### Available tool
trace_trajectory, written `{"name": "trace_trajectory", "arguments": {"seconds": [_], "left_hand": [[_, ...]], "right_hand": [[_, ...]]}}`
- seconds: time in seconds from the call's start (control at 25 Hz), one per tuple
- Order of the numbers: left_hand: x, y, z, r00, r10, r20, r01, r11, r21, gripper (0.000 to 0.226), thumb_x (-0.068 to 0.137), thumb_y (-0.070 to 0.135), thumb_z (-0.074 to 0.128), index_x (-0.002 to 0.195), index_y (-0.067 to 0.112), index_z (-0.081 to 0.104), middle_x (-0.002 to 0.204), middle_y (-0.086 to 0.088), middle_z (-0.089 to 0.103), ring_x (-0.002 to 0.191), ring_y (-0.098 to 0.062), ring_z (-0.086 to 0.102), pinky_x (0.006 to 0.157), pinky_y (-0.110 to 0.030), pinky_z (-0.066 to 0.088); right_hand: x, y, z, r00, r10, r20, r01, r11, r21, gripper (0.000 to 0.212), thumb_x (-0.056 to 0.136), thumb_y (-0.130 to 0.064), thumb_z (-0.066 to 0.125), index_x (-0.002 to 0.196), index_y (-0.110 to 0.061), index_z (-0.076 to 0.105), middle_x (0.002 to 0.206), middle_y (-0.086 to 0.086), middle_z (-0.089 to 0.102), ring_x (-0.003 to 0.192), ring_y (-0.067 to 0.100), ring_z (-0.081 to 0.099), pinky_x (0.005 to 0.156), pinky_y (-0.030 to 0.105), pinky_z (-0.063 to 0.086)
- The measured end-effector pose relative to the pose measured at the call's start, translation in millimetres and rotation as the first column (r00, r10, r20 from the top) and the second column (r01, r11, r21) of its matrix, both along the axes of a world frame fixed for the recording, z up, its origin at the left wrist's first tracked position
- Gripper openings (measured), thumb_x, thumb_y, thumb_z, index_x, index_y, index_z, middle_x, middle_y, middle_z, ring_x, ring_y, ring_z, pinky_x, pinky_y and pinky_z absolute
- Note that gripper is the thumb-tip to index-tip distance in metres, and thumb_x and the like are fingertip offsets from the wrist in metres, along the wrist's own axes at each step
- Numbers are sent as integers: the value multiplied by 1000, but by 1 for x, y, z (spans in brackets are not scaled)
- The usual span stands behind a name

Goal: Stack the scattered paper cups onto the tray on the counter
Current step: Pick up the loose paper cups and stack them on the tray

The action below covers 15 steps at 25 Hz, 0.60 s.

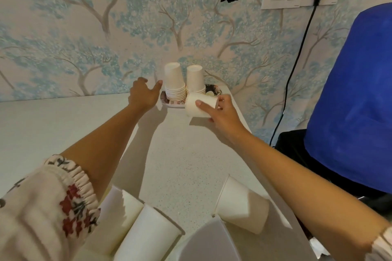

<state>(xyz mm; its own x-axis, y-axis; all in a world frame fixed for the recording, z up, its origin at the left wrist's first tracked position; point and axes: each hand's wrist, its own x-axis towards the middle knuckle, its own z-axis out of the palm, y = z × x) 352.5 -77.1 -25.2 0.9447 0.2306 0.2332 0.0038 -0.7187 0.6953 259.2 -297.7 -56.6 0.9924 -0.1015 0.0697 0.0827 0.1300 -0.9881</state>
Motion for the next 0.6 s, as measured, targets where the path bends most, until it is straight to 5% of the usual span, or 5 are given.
{"name": "trace_trajectory", "arguments": {"seconds": [0.12,0.24,0.44,0.6], "left_hand": [[-16,7,-16,963,-32,-266,15,998,-64,81,96,62,38,150,2,30,155,-19,30,141,-37,33,114,-50,30],[-29,8,-21,874,-99,-476,94,995,-33,87,95,69,22,155,6,19,162,-18,11,150,-34,6,120,-54,10],[-38,17,-11,767,-275,-580,262,959,-108,90,88,77,16,157,21,2,163,-3,-18,147,-23,-24,118,-55,-9],[-37,20,-11,731,-322,-601,286,945,-159,92,86,79,18,155,23,-6,161,-1,-24,146,-23,-26,119,-55,-8]], "right_hand": [[24,-1,22,979,-178,102,186,980,-71,54,78,-30,83,111,-14,43,107,-3,57,90,8,60,53,13,50],[55,-6,45,928,-308,209,364,869,-335,61,80,-42,78,122,-12,44,113,2,56,99,19,59,73,24,48],[109,-5,68,899,-294,324,433,704,-562,65,82,-43,73,134,-14,47,131,13,48,121,31,48,98,39,45],[133,7,82,903,-202,380,412,661,-627,65,82,-40,75,130,-9,43,128,12,53,121,32,47,94,41,48]]}}
